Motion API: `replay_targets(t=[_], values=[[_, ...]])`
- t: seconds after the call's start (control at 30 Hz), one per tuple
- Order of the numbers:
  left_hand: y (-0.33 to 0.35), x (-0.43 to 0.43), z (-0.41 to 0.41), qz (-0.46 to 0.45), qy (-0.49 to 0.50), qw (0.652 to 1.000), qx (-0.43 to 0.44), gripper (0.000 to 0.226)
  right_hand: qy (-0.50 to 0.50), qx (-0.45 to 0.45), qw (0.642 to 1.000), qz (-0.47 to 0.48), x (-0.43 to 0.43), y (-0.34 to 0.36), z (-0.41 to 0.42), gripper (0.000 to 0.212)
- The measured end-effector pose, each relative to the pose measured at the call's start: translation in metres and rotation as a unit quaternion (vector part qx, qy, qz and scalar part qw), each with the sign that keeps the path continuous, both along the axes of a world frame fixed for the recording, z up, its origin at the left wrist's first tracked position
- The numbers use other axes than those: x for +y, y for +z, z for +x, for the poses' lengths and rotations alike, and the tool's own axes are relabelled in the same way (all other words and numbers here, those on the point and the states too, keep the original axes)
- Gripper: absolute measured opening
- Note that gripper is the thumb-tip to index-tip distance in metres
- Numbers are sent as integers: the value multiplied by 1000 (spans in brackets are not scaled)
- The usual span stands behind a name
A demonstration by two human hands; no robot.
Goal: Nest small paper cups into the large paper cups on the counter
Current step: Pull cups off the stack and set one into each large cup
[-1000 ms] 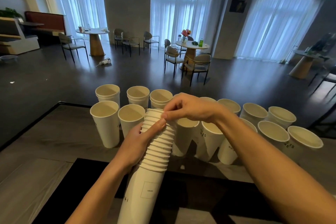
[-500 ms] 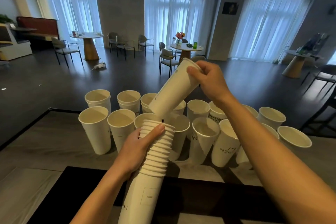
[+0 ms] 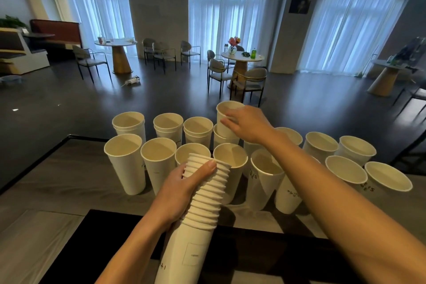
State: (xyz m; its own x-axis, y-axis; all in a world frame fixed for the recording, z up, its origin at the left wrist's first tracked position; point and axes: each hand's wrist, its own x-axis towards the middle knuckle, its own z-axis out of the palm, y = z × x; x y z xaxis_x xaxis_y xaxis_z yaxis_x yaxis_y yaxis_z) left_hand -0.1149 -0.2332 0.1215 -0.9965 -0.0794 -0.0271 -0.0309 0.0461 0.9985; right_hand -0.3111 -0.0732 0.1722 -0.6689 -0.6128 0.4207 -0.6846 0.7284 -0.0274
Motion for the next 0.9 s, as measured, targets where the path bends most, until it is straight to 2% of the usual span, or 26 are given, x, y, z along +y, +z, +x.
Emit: replay_targets(t=[0.1, 0.2, 0.47, 0.57, 0.77, 0.83, 0.9], values=[[1, -1, 0, 4, 3, 1000, 8, 59, 10, -99, 994, 39, -5, -14, -5, 31], [1, -2, 0, 8, 4, 1000, 11, 56, 7, -154, 987, 41, -6, -26, -10, 36], [1, -3, 0, 6, 11, 1000, 14, 54, 13, -233, 972, 11, -8, -31, -16, 33], [2, -2, 0, 9, 9, 1000, 16, 57, 19, -228, 974, -1, -10, -32, -14, 34], [3, 3, 0, 1, 9, 1000, 20, 55, 21, -139, 982, -129, 0, -15, 6, 26], [4, 6, 1, 0, 5, 1000, 21, 56, 34, -163, 969, -182, 3, -7, 22, 23], [5, 9, 1, 7, 5, 1000, 23, 54, 74, -237, 942, -227, 9, 3, 43, 21]])
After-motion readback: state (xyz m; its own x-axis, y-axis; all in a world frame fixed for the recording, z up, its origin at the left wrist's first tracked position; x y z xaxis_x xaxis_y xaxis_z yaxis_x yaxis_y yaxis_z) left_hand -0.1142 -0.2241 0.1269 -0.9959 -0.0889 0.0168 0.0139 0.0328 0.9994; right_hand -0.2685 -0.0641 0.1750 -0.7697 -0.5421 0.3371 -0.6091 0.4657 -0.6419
